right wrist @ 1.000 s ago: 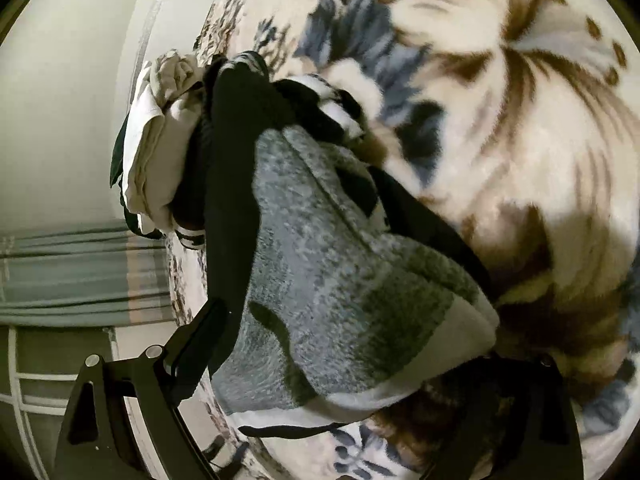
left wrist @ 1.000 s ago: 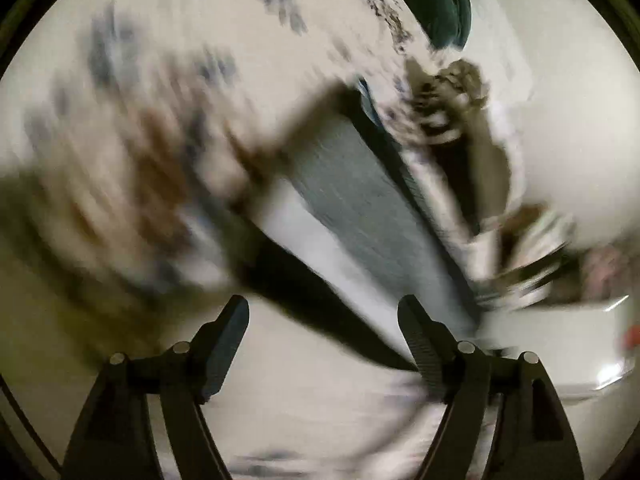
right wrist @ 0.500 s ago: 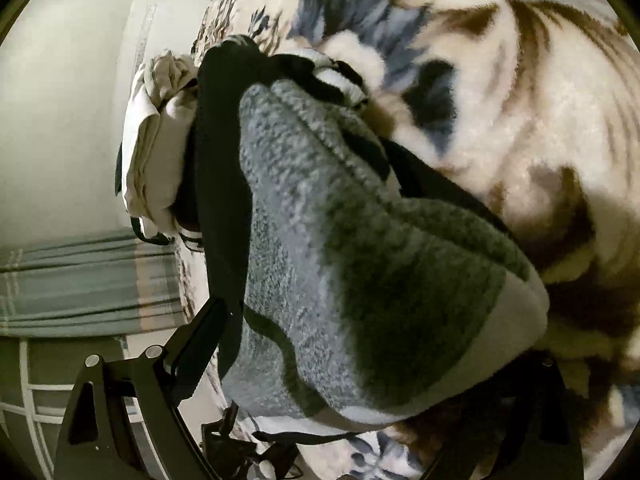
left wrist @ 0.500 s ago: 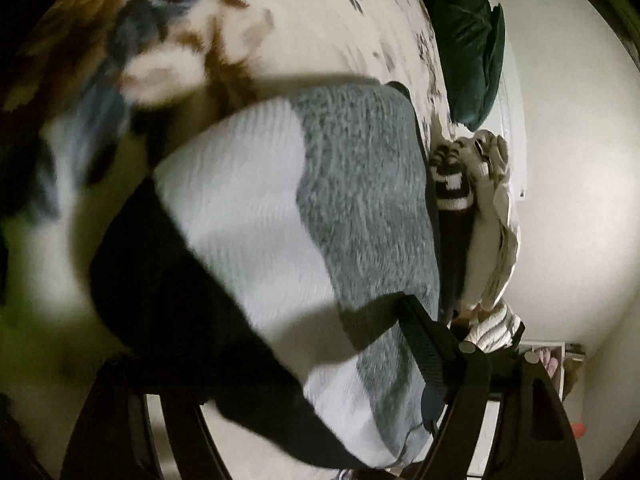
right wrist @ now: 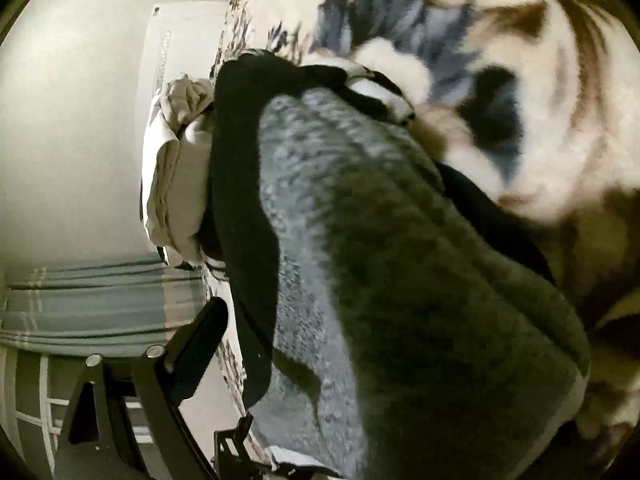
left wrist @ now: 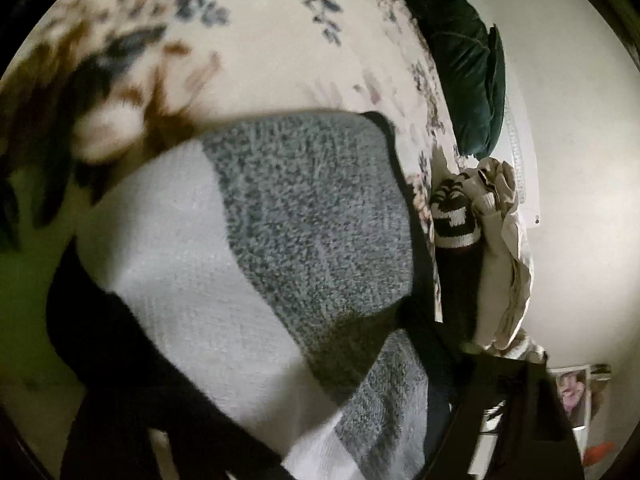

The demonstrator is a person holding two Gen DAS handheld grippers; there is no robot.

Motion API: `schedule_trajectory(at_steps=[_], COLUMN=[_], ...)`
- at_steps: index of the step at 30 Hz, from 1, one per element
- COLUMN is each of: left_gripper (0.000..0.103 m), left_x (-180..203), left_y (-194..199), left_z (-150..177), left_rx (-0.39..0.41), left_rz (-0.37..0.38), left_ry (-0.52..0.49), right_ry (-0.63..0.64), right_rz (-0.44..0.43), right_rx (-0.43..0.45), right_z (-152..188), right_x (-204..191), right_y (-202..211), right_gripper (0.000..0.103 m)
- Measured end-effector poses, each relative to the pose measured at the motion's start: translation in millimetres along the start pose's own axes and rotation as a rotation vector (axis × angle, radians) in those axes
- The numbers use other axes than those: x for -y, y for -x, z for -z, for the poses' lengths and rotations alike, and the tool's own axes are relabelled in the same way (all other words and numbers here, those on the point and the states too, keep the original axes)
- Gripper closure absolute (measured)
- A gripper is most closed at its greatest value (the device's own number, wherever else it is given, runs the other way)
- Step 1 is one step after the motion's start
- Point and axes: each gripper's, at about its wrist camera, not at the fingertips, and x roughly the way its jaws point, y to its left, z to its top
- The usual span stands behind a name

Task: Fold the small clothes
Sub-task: 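Carry the folded sweater with both grippers and lower it onto the clothes stack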

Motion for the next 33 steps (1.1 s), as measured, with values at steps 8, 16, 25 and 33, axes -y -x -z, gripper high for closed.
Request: schedule_trajectory(at_steps=[8, 16, 25, 33], left_gripper=[0.080, 0.080, 0.080, 0.080], left_x=[41.5, 108.1, 237.7, 343.7], left_y=[28.2, 75.1, 84.8, -5.3], left_z=[-12.5, -34.8, -77.9, -123.7], left_rx=[0.009, 0.018, 0.075, 0.096], left_rz=[0.015, 0.088, 0.224, 0.321], left_ry=[-0.128, -0.198, -0.288, -0.308], right_ry=[0.026, 0.079, 0.201, 0.319], right_rz=[0.059, 0.077, -0.045, -0.144], right_rx=[0.053, 0.032, 0.070, 0.128], right_z=[10.3, 23.7, -20.4, -130.4], right_x=[-28.0, -85.3, -239.7, -358.0], right_y=[8.9, 36.6, 46.6, -18.5], right_gripper=[0.080, 0.082, 0.082, 0.083])
